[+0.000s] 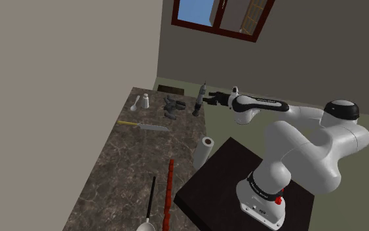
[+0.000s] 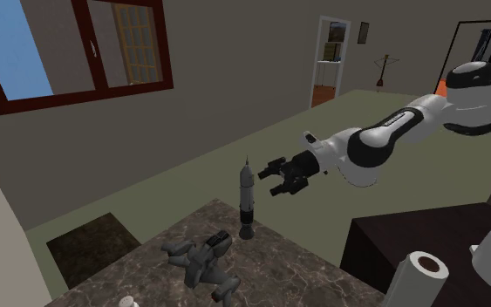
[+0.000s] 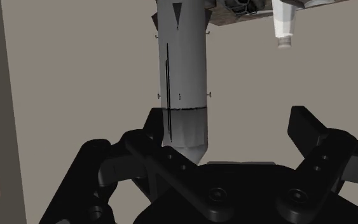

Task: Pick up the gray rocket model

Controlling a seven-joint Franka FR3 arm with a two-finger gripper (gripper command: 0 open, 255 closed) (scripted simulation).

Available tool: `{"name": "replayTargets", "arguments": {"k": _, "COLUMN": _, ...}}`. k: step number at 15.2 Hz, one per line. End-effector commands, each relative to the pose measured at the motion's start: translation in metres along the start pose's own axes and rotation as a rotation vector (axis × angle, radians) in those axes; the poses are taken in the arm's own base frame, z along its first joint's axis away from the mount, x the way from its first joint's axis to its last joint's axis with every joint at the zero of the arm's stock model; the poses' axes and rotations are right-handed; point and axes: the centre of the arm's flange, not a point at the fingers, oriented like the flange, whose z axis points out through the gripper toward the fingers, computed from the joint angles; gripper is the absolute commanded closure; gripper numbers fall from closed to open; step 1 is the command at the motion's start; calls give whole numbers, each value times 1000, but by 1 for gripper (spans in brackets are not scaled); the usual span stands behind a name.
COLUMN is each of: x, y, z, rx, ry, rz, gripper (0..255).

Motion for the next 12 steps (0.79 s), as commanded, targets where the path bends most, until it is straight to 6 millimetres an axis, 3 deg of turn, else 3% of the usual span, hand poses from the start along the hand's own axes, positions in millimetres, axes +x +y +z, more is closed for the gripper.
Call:
{"name": "replayTargets", "arguments": {"k": 1, "x": -16, "y": 16, "z": 22, "rx": 14, "ry": 52, "rz": -8, "gripper": 0}}
{"name": "replayTargets", "arguments": {"k": 3, "x": -29, "y": 32, "z": 45, "rx": 26, "ry": 105, "rz": -15, "gripper": 0}}
{"name": "replayTargets", "arguments": {"k": 12, "x": -67, "y": 33, "z": 58, "rx": 27, "ry": 107, "rz": -15, "gripper": 0}}
